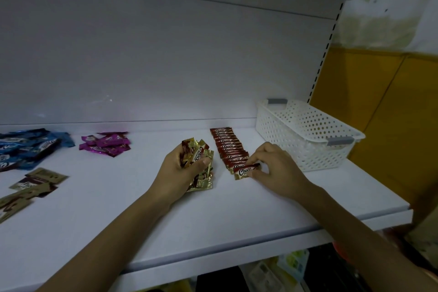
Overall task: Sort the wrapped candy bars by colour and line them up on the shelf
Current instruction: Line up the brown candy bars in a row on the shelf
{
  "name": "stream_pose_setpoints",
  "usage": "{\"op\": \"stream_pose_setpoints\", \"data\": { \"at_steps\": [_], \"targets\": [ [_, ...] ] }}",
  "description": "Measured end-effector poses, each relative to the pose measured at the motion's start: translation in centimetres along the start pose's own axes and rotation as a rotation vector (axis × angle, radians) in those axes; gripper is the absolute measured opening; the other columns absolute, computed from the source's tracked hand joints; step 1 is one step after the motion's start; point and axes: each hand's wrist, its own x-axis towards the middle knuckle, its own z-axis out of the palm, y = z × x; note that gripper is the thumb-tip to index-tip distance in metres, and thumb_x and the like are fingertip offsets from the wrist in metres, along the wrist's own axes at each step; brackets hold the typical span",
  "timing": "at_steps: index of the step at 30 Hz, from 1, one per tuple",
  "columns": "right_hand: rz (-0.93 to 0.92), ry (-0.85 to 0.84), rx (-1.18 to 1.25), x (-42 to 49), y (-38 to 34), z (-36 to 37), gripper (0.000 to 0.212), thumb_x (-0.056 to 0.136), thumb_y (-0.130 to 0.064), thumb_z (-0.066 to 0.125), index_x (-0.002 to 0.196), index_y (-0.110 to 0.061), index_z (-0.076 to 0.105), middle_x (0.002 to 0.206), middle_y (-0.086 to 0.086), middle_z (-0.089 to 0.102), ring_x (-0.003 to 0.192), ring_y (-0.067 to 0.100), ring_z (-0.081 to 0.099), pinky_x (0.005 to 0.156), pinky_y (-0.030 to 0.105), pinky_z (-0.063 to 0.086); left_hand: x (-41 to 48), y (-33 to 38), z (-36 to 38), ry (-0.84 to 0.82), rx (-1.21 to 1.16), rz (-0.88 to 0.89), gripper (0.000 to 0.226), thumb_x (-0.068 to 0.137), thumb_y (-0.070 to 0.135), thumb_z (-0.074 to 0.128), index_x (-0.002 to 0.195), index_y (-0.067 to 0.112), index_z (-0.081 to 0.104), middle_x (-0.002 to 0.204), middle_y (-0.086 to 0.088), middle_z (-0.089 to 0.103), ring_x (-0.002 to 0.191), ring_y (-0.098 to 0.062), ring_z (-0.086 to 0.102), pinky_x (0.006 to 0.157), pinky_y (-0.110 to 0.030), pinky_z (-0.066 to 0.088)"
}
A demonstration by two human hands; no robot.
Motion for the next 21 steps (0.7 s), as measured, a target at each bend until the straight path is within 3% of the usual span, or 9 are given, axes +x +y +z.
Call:
{"op": "stream_pose_setpoints", "data": {
  "at_steps": [4,8,13,16,21],
  "targets": [
    [0.049,-0.006,0.046,0.3,0.0,0.3,0.04,0.083,-0.032,0.07,0.121,-0.021,0.062,0.107,-0.002,0.057,0.094,0.01,0.052,0.086,0.031,0.045,0.0,0.1,0.1,0.003,0.021,0.001,0.021,0.085,0.012,0.069,0.103,0.021,0.062,0.091,-0.001,0.074,0.083,-0.02,0.072,0.064,-0.025,0.057],
    [0.163,0.045,0.104,-0.2,0.5,0.3,0.053,0.079,-0.038,0.073,0.126,-0.018,0.057,0.101,-0.006,0.054,0.086,0.006,0.051,0.078,0.024,0.043,0.0,0.1,0.1,0.003,0.004,0.001,0.02,0.085,0.011,0.068,0.102,0.02,0.063,0.093,-0.004,0.074,0.082,-0.021,0.072,0.063,-0.025,0.057],
    [0.252,0.01,0.015,-0.3,0.8,0.3,0.055,0.075,-0.051,0.072,0.112,-0.011,0.066,0.102,0.002,0.06,0.089,0.012,0.055,0.076,0.025,0.043,0.0,0.1,0.1,-0.002,-0.006,0.002,0.019,0.086,0.01,0.067,0.102,0.02,0.063,0.089,-0.001,0.075,0.08,-0.021,0.073,0.06,-0.023,0.055],
    [0.242,0.031,0.04,-0.6,0.6,0.2,0.046,0.074,-0.049,0.073,0.098,-0.011,0.071,0.092,0.001,0.062,0.08,0.011,0.055,0.069,0.024,0.04,-0.1,0.1,0.1,-0.005,-0.019,-0.006,0.02,0.086,0.01,0.067,0.103,0.02,0.063,0.09,-0.002,0.075,0.08,-0.023,0.073,0.061,-0.024,0.056],
    [0.253,0.042,0.036,-0.8,0.3,0.3,0.042,0.074,-0.047,0.075,0.095,-0.011,0.07,0.089,-0.001,0.06,0.076,0.008,0.053,0.062,0.018,0.034,0.0,0.1,0.2,-0.009,-0.014,-0.004,0.019,0.086,0.012,0.068,0.103,0.02,0.063,0.09,0.0,0.075,0.08,-0.02,0.073,0.062,-0.025,0.057]
  ]
}}
